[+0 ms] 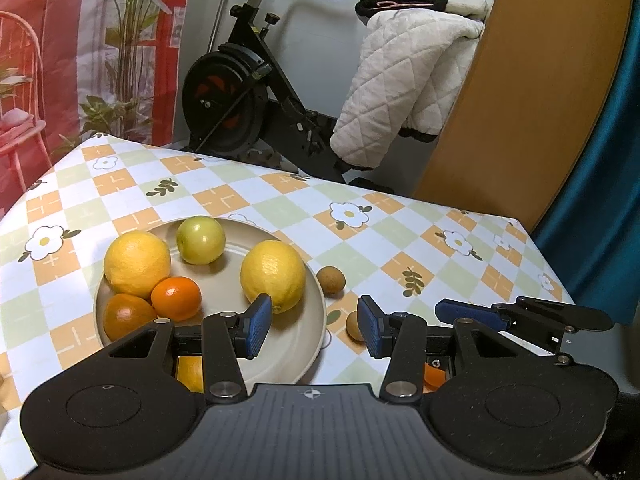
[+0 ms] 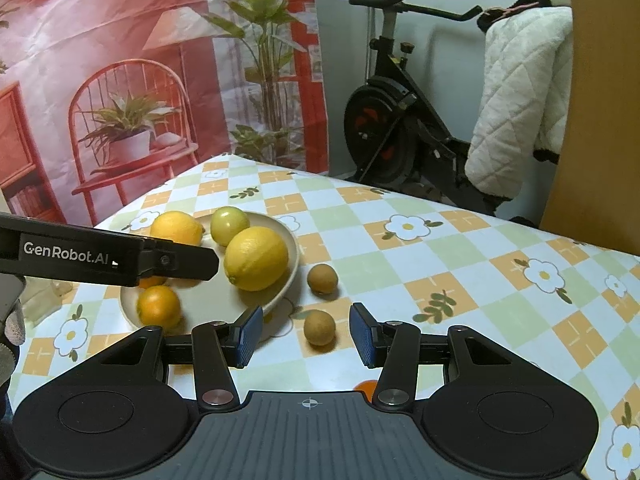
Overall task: Organize fruits
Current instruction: 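Move the open left gripper to the small brown kiwi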
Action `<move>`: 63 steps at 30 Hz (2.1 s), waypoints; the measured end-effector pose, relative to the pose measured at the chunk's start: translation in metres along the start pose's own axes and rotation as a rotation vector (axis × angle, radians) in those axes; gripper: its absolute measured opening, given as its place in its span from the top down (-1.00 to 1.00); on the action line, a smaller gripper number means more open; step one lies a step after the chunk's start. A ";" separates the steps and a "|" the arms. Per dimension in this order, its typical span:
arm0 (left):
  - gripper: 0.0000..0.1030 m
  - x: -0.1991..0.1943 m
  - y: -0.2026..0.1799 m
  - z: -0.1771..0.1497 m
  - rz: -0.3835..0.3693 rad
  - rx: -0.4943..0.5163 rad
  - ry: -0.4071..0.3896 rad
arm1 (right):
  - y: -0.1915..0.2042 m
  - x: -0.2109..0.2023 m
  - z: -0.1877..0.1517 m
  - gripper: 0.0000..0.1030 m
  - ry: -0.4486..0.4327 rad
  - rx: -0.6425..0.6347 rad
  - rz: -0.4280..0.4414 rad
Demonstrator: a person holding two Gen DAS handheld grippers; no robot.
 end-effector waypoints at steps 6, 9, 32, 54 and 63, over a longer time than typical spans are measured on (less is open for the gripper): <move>0.04 0.004 0.000 0.002 0.002 0.006 0.007 | -0.007 0.003 -0.002 0.14 0.002 0.011 0.001; 0.04 0.006 0.000 0.003 0.002 0.008 0.012 | -0.011 0.004 -0.002 0.14 0.002 0.015 -0.003; 0.06 0.021 0.000 0.013 -0.024 0.043 0.032 | -0.021 0.032 0.001 0.19 0.043 -0.047 -0.008; 0.11 0.046 -0.006 0.028 -0.019 0.088 0.068 | -0.005 0.081 0.016 0.56 0.174 -0.144 0.024; 0.12 0.058 -0.013 0.035 -0.015 0.115 0.082 | -0.019 0.069 0.007 0.57 0.148 -0.068 0.024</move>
Point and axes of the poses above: each gripper's, at about its wrist camera, not at the fingertips, and x roughly the way its jaws point, y to its left, z to its top, the point moved 8 cm from there along x, roughly the way its jaws point, and after that the axes turned 15 degrees about y, right-handed, at the moved point
